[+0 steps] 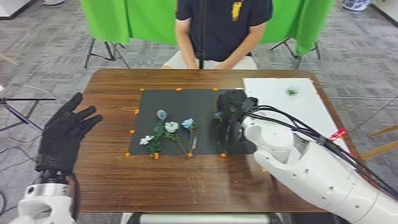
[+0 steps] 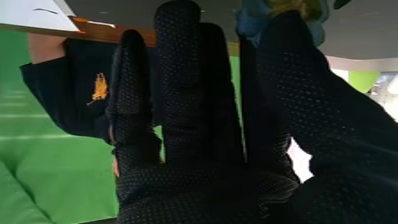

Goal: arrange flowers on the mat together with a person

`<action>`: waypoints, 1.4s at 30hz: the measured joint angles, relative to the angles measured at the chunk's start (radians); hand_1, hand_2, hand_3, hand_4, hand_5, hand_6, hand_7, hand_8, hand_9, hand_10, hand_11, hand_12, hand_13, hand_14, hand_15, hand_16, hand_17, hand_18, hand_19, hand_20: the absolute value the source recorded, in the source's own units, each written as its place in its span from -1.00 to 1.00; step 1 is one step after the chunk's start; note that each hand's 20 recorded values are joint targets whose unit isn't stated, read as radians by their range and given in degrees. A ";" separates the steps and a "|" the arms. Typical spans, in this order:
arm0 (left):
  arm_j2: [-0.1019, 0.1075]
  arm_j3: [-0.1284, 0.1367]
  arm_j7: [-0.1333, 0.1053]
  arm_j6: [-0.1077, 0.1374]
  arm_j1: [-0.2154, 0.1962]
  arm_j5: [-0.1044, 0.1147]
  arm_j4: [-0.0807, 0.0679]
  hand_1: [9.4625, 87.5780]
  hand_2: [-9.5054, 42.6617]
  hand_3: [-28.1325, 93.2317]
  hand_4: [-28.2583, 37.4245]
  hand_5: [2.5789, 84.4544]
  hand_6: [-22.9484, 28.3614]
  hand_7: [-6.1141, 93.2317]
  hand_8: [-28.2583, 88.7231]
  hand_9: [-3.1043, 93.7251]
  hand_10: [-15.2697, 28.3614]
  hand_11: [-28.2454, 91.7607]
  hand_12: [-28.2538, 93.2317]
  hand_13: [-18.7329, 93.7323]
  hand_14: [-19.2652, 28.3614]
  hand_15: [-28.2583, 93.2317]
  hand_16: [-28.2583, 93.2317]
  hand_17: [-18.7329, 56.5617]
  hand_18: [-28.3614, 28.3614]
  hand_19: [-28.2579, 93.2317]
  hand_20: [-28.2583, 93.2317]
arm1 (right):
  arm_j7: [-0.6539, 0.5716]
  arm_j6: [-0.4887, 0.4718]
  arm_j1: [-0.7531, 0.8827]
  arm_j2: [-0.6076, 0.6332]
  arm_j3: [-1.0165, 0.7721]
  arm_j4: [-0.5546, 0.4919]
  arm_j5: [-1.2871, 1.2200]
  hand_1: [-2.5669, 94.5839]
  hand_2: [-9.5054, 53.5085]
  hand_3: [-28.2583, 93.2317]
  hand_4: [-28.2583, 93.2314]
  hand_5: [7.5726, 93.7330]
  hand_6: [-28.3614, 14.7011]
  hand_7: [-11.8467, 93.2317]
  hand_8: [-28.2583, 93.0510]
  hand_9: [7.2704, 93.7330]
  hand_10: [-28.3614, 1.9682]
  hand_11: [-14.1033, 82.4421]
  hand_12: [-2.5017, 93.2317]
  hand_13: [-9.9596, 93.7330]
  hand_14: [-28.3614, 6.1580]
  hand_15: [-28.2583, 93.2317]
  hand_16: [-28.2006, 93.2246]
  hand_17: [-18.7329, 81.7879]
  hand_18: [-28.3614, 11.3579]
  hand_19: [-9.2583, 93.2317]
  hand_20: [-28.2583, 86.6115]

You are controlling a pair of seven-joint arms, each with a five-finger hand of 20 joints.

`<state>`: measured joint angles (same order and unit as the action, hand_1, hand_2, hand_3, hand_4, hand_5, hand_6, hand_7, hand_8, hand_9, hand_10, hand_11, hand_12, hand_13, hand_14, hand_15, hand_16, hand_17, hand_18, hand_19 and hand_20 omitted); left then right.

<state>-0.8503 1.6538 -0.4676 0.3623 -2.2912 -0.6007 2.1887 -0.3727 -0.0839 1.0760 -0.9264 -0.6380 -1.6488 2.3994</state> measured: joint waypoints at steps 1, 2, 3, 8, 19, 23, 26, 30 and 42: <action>0.001 -0.001 -0.001 0.000 0.000 0.000 0.000 -0.60 -0.49 0.77 -0.90 -0.19 0.05 -0.63 -0.68 -0.13 0.53 -0.16 -0.37 -0.14 0.95 0.25 -0.65 -0.73 0.84 0.25 -0.27 | 0.000 -0.003 0.000 0.000 0.000 -0.001 0.001 0.09 -1.00 0.66 -1.00 0.34 0.65 -0.46 -0.73 0.31 0.21 -0.38 -0.64 0.45 0.30 0.13 -0.12 0.03 -0.52 0.58 -0.18; 0.002 -0.001 -0.001 0.000 -0.001 0.000 0.000 -0.60 -0.49 0.77 -0.90 -0.19 0.05 -0.63 -0.68 -0.13 0.53 -0.16 -0.37 -0.14 0.95 0.25 -0.65 -0.73 0.84 0.25 -0.27 | 0.000 -0.006 0.001 0.000 0.000 -0.004 0.002 0.09 -1.00 0.66 -1.00 0.33 0.65 -0.46 -0.75 0.30 0.20 -0.38 -0.64 0.45 0.31 0.13 -0.12 0.03 -0.52 0.58 -0.18; 0.002 -0.001 -0.001 0.000 -0.002 0.000 0.000 -0.60 -0.49 0.77 -0.90 -0.19 0.05 -0.63 -0.68 -0.13 0.53 -0.16 -0.37 -0.14 0.95 0.25 -0.65 -0.73 0.84 0.25 -0.27 | 0.000 -0.009 0.001 0.001 0.000 -0.006 0.003 0.09 -1.00 0.66 -1.00 0.31 0.65 -0.46 -0.76 0.30 0.21 -0.38 -0.64 0.45 0.32 0.13 -0.12 0.03 -0.52 0.58 -0.18; 0.003 -0.001 0.000 0.000 -0.006 0.000 0.000 -0.60 -0.49 0.77 -0.90 -0.19 0.05 -0.63 -0.68 -0.13 0.53 -0.16 -0.37 -0.14 0.95 0.25 -0.65 -0.73 0.84 0.25 -0.27 | 0.005 -0.026 0.001 0.006 0.000 -0.016 0.042 0.08 -1.00 0.67 -1.00 0.24 0.61 -0.46 -0.76 0.26 0.20 -0.38 -0.64 0.43 0.30 0.13 -0.13 0.02 -0.54 0.58 -0.18; 0.004 -0.001 -0.003 0.000 -0.013 0.002 0.001 -0.61 -0.49 0.77 -0.90 -0.19 0.05 -0.64 -0.68 -0.13 0.52 -0.16 -0.37 -0.14 0.95 0.25 -0.65 -0.73 0.84 0.25 -0.27 | 0.010 -0.083 0.011 0.038 -0.042 -0.091 -0.016 -0.04 -1.00 0.76 -1.00 0.07 0.47 -0.48 -0.74 0.13 0.14 -0.40 -0.64 0.33 0.10 0.22 -0.28 -0.04 -0.63 0.56 -0.17; 0.012 -0.001 -0.013 0.002 -0.019 0.008 0.001 -0.61 -0.49 0.77 -0.91 -0.19 0.05 -0.63 -0.68 -0.13 0.52 -0.16 -0.37 -0.14 0.95 0.25 -0.65 -0.73 0.84 0.25 -0.27 | 0.007 -0.133 0.038 0.049 -0.117 -0.159 -0.146 -0.16 -1.00 0.71 -1.00 0.03 0.42 -0.50 -0.74 0.08 0.11 -0.42 -0.64 0.28 -0.03 0.21 -0.30 -0.09 -0.75 0.50 -0.19; 0.016 -0.005 -0.018 0.002 -0.020 0.010 0.001 -0.62 -0.46 0.76 -0.93 -0.19 0.04 -0.63 -0.68 -0.14 0.53 -0.16 -0.37 -0.14 0.95 0.25 -0.65 -0.73 0.84 0.25 -0.27 | 0.007 -0.211 0.096 0.038 -0.247 -0.223 -0.264 -0.27 -1.00 0.72 -1.00 0.00 0.39 -0.51 -0.73 0.05 0.08 -0.43 -0.64 0.23 -0.11 0.16 -0.32 -0.16 -0.87 0.41 -0.23; 0.017 -0.008 -0.024 0.004 -0.020 0.014 0.001 -0.63 -0.45 0.75 -0.96 -0.14 0.02 -0.65 -0.69 -0.12 0.51 -0.17 -0.37 -0.14 0.94 0.25 -0.65 -0.73 0.84 0.25 -0.27 | 0.008 -0.195 0.189 0.018 -0.420 -0.277 -0.461 -0.28 -1.00 0.75 -0.98 -0.11 0.38 -0.52 -0.72 -0.01 0.13 -0.46 -0.64 0.12 -0.17 0.01 -0.33 -0.26 -0.93 0.25 -0.29; 0.017 -0.008 -0.042 0.012 -0.024 0.020 0.000 -0.65 -0.44 0.75 -0.99 -0.14 0.01 -0.66 -0.68 -0.15 0.46 -0.23 -0.38 -0.15 0.93 0.22 -0.65 -0.73 0.84 0.23 -0.28 | 0.127 0.010 0.518 0.028 -0.861 -0.321 -1.031 -0.42 -0.61 0.75 -1.00 -0.29 0.43 -0.52 -0.73 -0.22 0.20 -0.60 -0.66 -0.13 -0.32 -0.25 -0.27 -0.52 -0.87 0.03 -0.37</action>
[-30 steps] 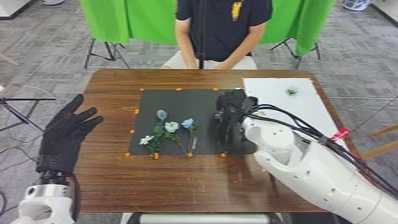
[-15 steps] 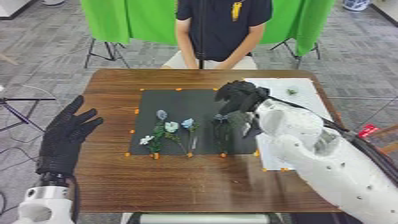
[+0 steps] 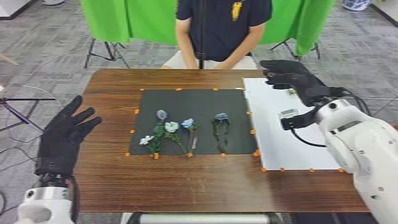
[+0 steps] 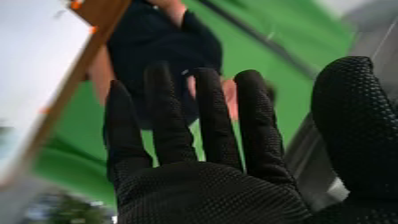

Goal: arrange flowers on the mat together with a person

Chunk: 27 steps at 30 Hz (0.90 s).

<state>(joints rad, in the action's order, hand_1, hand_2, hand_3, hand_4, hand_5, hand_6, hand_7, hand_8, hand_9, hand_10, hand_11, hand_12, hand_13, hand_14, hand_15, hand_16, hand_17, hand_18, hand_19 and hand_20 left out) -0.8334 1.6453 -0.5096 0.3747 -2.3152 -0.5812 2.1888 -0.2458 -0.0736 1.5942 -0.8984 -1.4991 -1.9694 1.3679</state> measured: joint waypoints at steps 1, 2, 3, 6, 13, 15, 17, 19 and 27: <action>0.000 0.000 -0.002 0.001 -0.001 0.001 0.000 -0.66 -0.44 0.75 -0.99 -0.14 0.01 -0.66 -0.68 -0.15 0.46 -0.23 -0.38 -0.15 0.93 0.22 -0.65 -0.73 0.84 0.23 -0.28 | 0.006 0.015 0.023 0.001 -0.019 0.001 -0.050 -0.43 -0.59 0.74 -1.00 -0.31 0.43 -0.53 -0.73 -0.23 0.19 -0.61 -0.66 -0.14 -0.34 -0.26 -0.26 -0.53 -0.88 0.04 -0.37; 0.000 0.000 -0.004 0.003 -0.003 0.002 0.000 -0.66 -0.44 0.75 -0.99 -0.14 0.01 -0.66 -0.68 -0.16 0.45 -0.23 -0.38 -0.15 0.92 0.22 -0.65 -0.73 0.84 0.23 -0.28 | 0.012 0.032 0.044 0.001 -0.033 0.001 -0.102 -0.44 -0.58 0.74 -1.00 -0.31 0.44 -0.53 -0.72 -0.24 0.19 -0.61 -0.66 -0.14 -0.34 -0.26 -0.26 -0.53 -0.88 0.04 -0.37; 0.000 0.000 -0.005 0.003 -0.004 0.004 0.000 -0.66 -0.44 0.75 -0.99 -0.15 0.01 -0.66 -0.68 -0.16 0.45 -0.24 -0.38 -0.15 0.92 0.22 -0.65 -0.73 0.84 0.23 -0.28 | 0.018 0.049 0.064 0.000 -0.044 0.001 -0.153 -0.46 -0.56 0.74 -1.00 -0.32 0.44 -0.53 -0.72 -0.24 0.18 -0.61 -0.66 -0.15 -0.34 -0.27 -0.25 -0.54 -0.89 0.04 -0.37; 0.004 -0.004 -0.011 0.006 -0.005 0.007 0.000 -0.66 -0.44 0.75 -0.99 -0.15 0.01 -0.66 -0.68 -0.17 0.44 -0.24 -0.38 -0.15 0.92 0.21 -0.65 -0.73 0.85 0.23 -0.28 | 0.029 0.075 0.120 -0.022 -0.079 -0.004 -0.298 -0.48 -0.54 0.73 -1.00 -0.35 0.47 -0.53 -0.72 -0.26 0.17 -0.62 -0.65 -0.16 -0.36 -0.28 -0.24 -0.55 -0.89 0.05 -0.37; 0.006 -0.007 -0.017 0.007 -0.006 0.007 0.000 -0.66 -0.44 0.75 -1.00 -0.16 0.01 -0.66 -0.68 -0.17 0.44 -0.24 -0.38 -0.15 0.92 0.21 -0.64 -0.73 0.84 0.23 -0.29 | 0.046 0.103 0.216 -0.176 -0.151 -0.036 -0.453 -0.51 -0.52 0.74 -1.00 -0.38 0.50 -0.53 -0.72 -0.28 0.16 -0.62 -0.65 -0.19 -0.38 -0.27 -0.22 -0.58 -0.90 0.07 -0.36; 0.005 -0.007 -0.015 0.006 -0.006 0.006 0.000 -0.66 -0.44 0.75 -1.00 -0.16 0.01 -0.66 -0.68 -0.17 0.44 -0.24 -0.38 -0.15 0.92 0.21 -0.64 -0.73 0.85 0.23 -0.29 | 0.049 0.112 0.237 -0.209 -0.155 -0.046 -0.426 -0.52 -0.52 0.74 -1.00 -0.40 0.51 -0.54 -0.72 -0.29 0.15 -0.62 -0.65 -0.19 -0.39 -0.27 -0.21 -0.58 -0.90 0.08 -0.36; 0.004 -0.006 -0.013 0.005 -0.006 0.005 0.000 -0.66 -0.44 0.75 -1.00 -0.16 0.01 -0.66 -0.68 -0.17 0.44 -0.24 -0.38 -0.15 0.92 0.21 -0.64 -0.73 0.85 0.23 -0.29 | 0.049 0.115 0.262 -0.231 -0.161 -0.057 -0.395 -0.53 -0.53 0.73 -1.00 -0.41 0.52 -0.54 -0.72 -0.29 0.14 -0.63 -0.65 -0.19 -0.40 -0.28 -0.21 -0.58 -0.90 0.08 -0.36; 0.003 -0.006 -0.011 0.005 -0.006 0.004 -0.001 -0.66 -0.44 0.75 -1.00 -0.16 0.01 -0.66 -0.68 -0.17 0.44 -0.25 -0.38 -0.15 0.92 0.21 -0.64 -0.73 0.85 0.23 -0.28 | 0.049 0.117 0.287 -0.242 -0.165 -0.067 -0.384 -0.54 -0.52 0.73 -1.00 -0.42 0.54 -0.54 -0.72 -0.30 0.14 -0.63 -0.65 -0.20 -0.41 -0.28 -0.21 -0.59 -0.90 0.08 -0.37; -0.007 -0.001 0.009 -0.001 -0.006 -0.005 -0.002 -0.66 -0.45 0.75 -0.99 -0.16 0.01 -0.66 -0.68 -0.17 0.44 -0.24 -0.38 -0.15 0.92 0.21 -0.64 -0.73 0.85 0.23 -0.29 | 0.050 0.120 0.346 -0.251 -0.166 -0.073 -0.386 -0.56 -0.52 0.73 -1.00 -0.43 0.54 -0.55 -0.72 -0.31 0.16 -0.63 -0.66 -0.20 -0.42 -0.29 -0.20 -0.59 -0.91 0.07 -0.36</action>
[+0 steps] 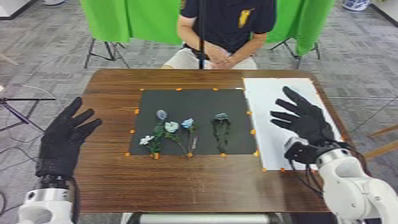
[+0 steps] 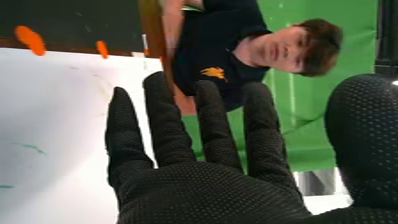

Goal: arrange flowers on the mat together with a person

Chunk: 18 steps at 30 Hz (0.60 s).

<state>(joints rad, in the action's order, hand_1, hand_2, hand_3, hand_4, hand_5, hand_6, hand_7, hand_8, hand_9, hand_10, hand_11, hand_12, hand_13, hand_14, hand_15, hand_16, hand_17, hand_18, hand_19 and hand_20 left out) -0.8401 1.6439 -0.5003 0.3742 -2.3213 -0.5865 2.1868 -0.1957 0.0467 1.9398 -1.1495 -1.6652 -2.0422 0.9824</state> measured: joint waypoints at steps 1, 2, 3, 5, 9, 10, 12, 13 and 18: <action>-0.001 0.000 0.002 -0.001 0.000 -0.001 0.000 -0.66 -0.45 0.75 -0.99 -0.16 0.01 -0.66 -0.68 -0.17 0.44 -0.24 -0.38 -0.15 0.92 0.21 -0.64 -0.73 0.85 0.23 -0.29 | -0.001 0.000 0.000 0.000 0.001 0.001 0.000 -0.56 -0.52 0.73 -1.00 -0.43 0.54 -0.55 -0.71 -0.31 0.16 -0.63 -0.66 -0.20 -0.42 -0.29 -0.20 -0.59 -0.91 0.07 -0.36; -0.001 0.000 0.003 -0.001 0.000 -0.001 0.000 -0.66 -0.45 0.75 -0.99 -0.16 0.01 -0.66 -0.68 -0.17 0.44 -0.24 -0.38 -0.16 0.92 0.21 -0.64 -0.73 0.85 0.23 -0.29 | -0.002 -0.001 0.000 0.001 0.002 0.001 -0.001 -0.57 -0.52 0.73 -1.00 -0.43 0.54 -0.55 -0.71 -0.31 0.16 -0.63 -0.66 -0.20 -0.42 -0.29 -0.20 -0.59 -0.91 0.07 -0.36; -0.001 0.000 0.004 -0.002 0.000 -0.002 0.000 -0.66 -0.45 0.75 -0.99 -0.16 0.00 -0.66 -0.68 -0.17 0.44 -0.24 -0.38 -0.16 0.92 0.21 -0.64 -0.73 0.85 0.23 -0.29 | -0.002 -0.001 0.000 0.002 0.003 0.002 -0.002 -0.56 -0.52 0.73 -1.00 -0.43 0.54 -0.55 -0.71 -0.31 0.16 -0.63 -0.66 -0.20 -0.42 -0.29 -0.20 -0.59 -0.92 0.07 -0.36; -0.001 0.000 0.006 -0.003 0.000 -0.003 -0.001 -0.66 -0.45 0.75 -0.99 -0.16 0.01 -0.66 -0.68 -0.17 0.44 -0.24 -0.38 -0.16 0.92 0.21 -0.64 -0.73 0.85 0.23 -0.29 | -0.003 -0.002 -0.001 0.004 0.003 0.002 -0.002 -0.57 -0.52 0.73 -1.00 -0.43 0.55 -0.55 -0.71 -0.31 0.17 -0.63 -0.65 -0.20 -0.42 -0.29 -0.20 -0.60 -0.92 0.08 -0.36; -0.003 0.001 0.012 -0.006 0.000 -0.008 -0.001 -0.66 -0.45 0.76 -0.99 -0.17 0.01 -0.66 -0.68 -0.16 0.46 -0.24 -0.37 -0.16 0.92 0.21 -0.64 -0.73 0.85 0.23 -0.29 | -0.005 -0.002 -0.002 0.005 0.003 0.003 -0.003 -0.57 -0.52 0.73 -1.00 -0.43 0.55 -0.54 -0.71 -0.30 0.17 -0.63 -0.65 -0.19 -0.42 -0.28 -0.20 -0.60 -0.92 0.08 -0.35; -0.004 0.002 0.014 -0.006 0.000 -0.009 -0.001 -0.65 -0.44 0.75 -0.99 -0.16 0.01 -0.66 -0.68 -0.16 0.46 -0.23 -0.37 -0.15 0.93 0.22 -0.64 -0.73 0.85 0.23 -0.29 | -0.006 -0.002 -0.002 0.005 0.003 0.003 -0.003 -0.57 -0.52 0.73 -1.00 -0.43 0.55 -0.54 -0.72 -0.30 0.17 -0.63 -0.65 -0.19 -0.42 -0.28 -0.20 -0.60 -0.92 0.08 -0.35; -0.006 0.004 0.018 -0.007 0.000 -0.011 -0.001 -0.65 -0.44 0.75 -0.99 -0.16 0.01 -0.66 -0.68 -0.16 0.46 -0.23 -0.37 -0.15 0.93 0.22 -0.64 -0.73 0.85 0.23 -0.29 | -0.007 -0.002 -0.002 0.005 0.003 0.003 -0.004 -0.57 -0.52 0.73 -1.00 -0.43 0.55 -0.54 -0.72 -0.30 0.17 -0.63 -0.65 -0.19 -0.41 -0.28 -0.20 -0.60 -0.92 0.08 -0.35; -0.008 0.005 0.020 -0.008 0.000 -0.012 -0.001 -0.65 -0.44 0.75 -0.99 -0.16 0.01 -0.66 -0.68 -0.16 0.46 -0.23 -0.37 -0.15 0.92 0.22 -0.64 -0.73 0.85 0.23 -0.29 | -0.007 -0.002 -0.002 0.004 0.003 0.003 -0.005 -0.57 -0.52 0.73 -1.00 -0.43 0.55 -0.54 -0.72 -0.30 0.17 -0.63 -0.65 -0.19 -0.41 -0.28 -0.20 -0.60 -0.92 0.08 -0.35; -0.012 0.006 0.023 -0.009 0.000 -0.014 -0.001 -0.65 -0.45 0.76 -0.98 -0.17 0.01 -0.66 -0.68 -0.16 0.46 -0.23 -0.37 -0.15 0.93 0.23 -0.64 -0.73 0.85 0.23 -0.29 | -0.007 -0.001 -0.001 -0.004 0.003 0.002 -0.007 -0.57 -0.52 0.73 -1.00 -0.43 0.55 -0.54 -0.72 -0.30 0.16 -0.63 -0.65 -0.18 -0.41 -0.27 -0.20 -0.59 -0.93 0.08 -0.34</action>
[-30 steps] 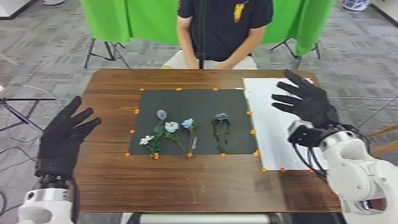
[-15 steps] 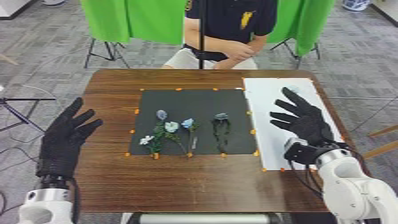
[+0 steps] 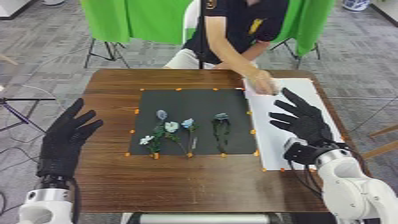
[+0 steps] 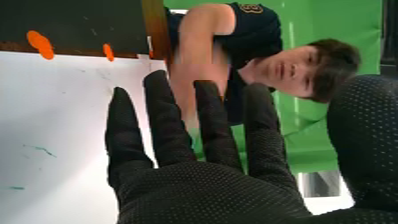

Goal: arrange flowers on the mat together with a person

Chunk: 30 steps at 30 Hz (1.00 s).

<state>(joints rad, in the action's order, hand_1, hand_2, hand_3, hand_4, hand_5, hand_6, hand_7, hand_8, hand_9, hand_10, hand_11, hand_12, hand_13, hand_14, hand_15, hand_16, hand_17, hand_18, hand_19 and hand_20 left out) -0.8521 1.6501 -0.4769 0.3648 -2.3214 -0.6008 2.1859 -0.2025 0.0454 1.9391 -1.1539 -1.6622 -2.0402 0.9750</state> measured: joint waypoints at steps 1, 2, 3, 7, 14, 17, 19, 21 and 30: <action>0.000 0.000 0.000 0.000 0.000 0.000 0.000 -0.65 -0.45 0.76 -0.98 -0.17 0.01 -0.66 -0.68 -0.16 0.46 -0.23 -0.37 -0.15 0.93 0.23 -0.64 -0.73 0.86 0.24 -0.29 | 0.000 0.000 0.000 -0.002 0.000 0.000 0.000 -0.57 -0.52 0.73 -1.00 -0.43 0.55 -0.54 -0.72 -0.30 0.16 -0.63 -0.65 -0.18 -0.41 -0.27 -0.20 -0.59 -0.93 0.08 -0.34; 0.000 0.000 0.000 0.000 0.000 0.000 0.000 -0.65 -0.45 0.76 -0.98 -0.17 0.01 -0.66 -0.68 -0.16 0.46 -0.23 -0.37 -0.15 0.93 0.23 -0.64 -0.73 0.86 0.24 -0.29 | 0.000 0.000 0.000 -0.005 0.000 0.000 0.000 -0.57 -0.53 0.74 -1.00 -0.43 0.55 -0.54 -0.72 -0.30 0.16 -0.63 -0.65 -0.18 -0.41 -0.27 -0.20 -0.59 -0.93 0.08 -0.34; 0.000 0.000 -0.001 0.000 0.000 0.000 0.000 -0.65 -0.45 0.76 -0.98 -0.17 0.01 -0.66 -0.68 -0.16 0.46 -0.23 -0.37 -0.15 0.93 0.23 -0.64 -0.73 0.86 0.24 -0.29 | 0.000 0.001 0.000 -0.007 0.000 0.000 0.000 -0.57 -0.53 0.73 -1.00 -0.43 0.55 -0.54 -0.72 -0.30 0.17 -0.63 -0.65 -0.18 -0.42 -0.27 -0.20 -0.59 -0.93 0.08 -0.34; 0.001 0.000 -0.002 0.000 0.000 0.001 0.000 -0.65 -0.45 0.76 -0.98 -0.17 0.01 -0.66 -0.68 -0.16 0.46 -0.23 -0.37 -0.15 0.93 0.23 -0.64 -0.73 0.85 0.24 -0.29 | 0.000 0.001 -0.002 -0.012 0.004 0.000 0.000 -0.57 -0.53 0.74 -1.00 -0.43 0.55 -0.54 -0.72 -0.30 0.17 -0.63 -0.65 -0.18 -0.42 -0.27 -0.20 -0.59 -0.93 0.08 -0.34; 0.003 -0.001 -0.006 0.000 0.001 0.002 0.000 -0.64 -0.45 0.76 -0.98 -0.18 0.01 -0.65 -0.68 -0.16 0.47 -0.22 -0.37 -0.15 0.93 0.23 -0.64 -0.73 0.85 0.24 -0.29 | 0.000 0.000 -0.007 -0.012 0.008 0.001 0.000 -0.56 -0.54 0.74 -1.00 -0.43 0.55 -0.54 -0.72 -0.29 0.17 -0.63 -0.65 -0.18 -0.41 -0.27 -0.20 -0.59 -0.93 0.08 -0.34; 0.004 -0.001 -0.008 0.000 0.001 0.002 0.000 -0.64 -0.45 0.76 -0.97 -0.18 0.01 -0.65 -0.68 -0.16 0.46 -0.22 -0.37 -0.15 0.93 0.23 -0.64 -0.73 0.85 0.24 -0.29 | 0.000 0.000 -0.009 -0.012 0.008 0.002 0.000 -0.56 -0.54 0.74 -1.00 -0.43 0.55 -0.54 -0.72 -0.29 0.17 -0.63 -0.65 -0.18 -0.42 -0.27 -0.20 -0.59 -0.94 0.09 -0.34; 0.004 -0.001 -0.009 0.000 0.001 0.002 0.000 -0.64 -0.45 0.76 -0.97 -0.18 0.01 -0.65 -0.68 -0.16 0.47 -0.22 -0.37 -0.15 0.93 0.23 -0.64 -0.73 0.85 0.24 -0.29 | 0.000 0.000 -0.011 -0.012 0.009 0.003 0.000 -0.56 -0.54 0.74 -1.00 -0.43 0.55 -0.54 -0.72 -0.29 0.17 -0.63 -0.65 -0.18 -0.42 -0.27 -0.20 -0.59 -0.94 0.09 -0.34; 0.004 -0.001 -0.009 0.000 0.001 0.002 0.000 -0.64 -0.45 0.76 -0.97 -0.18 0.01 -0.65 -0.68 -0.16 0.47 -0.22 -0.37 -0.15 0.93 0.23 -0.64 -0.73 0.85 0.24 -0.28 | 0.000 0.000 -0.013 -0.012 0.010 0.004 0.000 -0.56 -0.54 0.74 -1.00 -0.43 0.55 -0.54 -0.72 -0.29 0.17 -0.63 -0.65 -0.17 -0.42 -0.26 -0.20 -0.59 -0.94 0.09 -0.34; 0.005 -0.003 -0.018 0.001 0.001 0.006 0.000 -0.64 -0.46 0.76 -0.97 -0.18 0.01 -0.65 -0.68 -0.16 0.47 -0.21 -0.37 -0.15 0.94 0.24 -0.65 -0.73 0.86 0.24 -0.28 | -0.001 0.001 -0.013 -0.012 0.012 0.004 0.000 -0.56 -0.55 0.74 -1.00 -0.42 0.55 -0.54 -0.72 -0.29 0.16 -0.63 -0.65 -0.17 -0.42 -0.26 -0.21 -0.59 -0.94 0.09 -0.34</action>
<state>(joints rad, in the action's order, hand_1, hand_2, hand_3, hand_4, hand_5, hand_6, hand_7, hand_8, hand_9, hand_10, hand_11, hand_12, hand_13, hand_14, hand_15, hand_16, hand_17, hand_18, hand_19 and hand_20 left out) -0.8469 1.6467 -0.4953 0.3660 -2.3207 -0.5950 2.1858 -0.2037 0.0459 1.9257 -1.1664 -1.6505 -2.0363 0.9752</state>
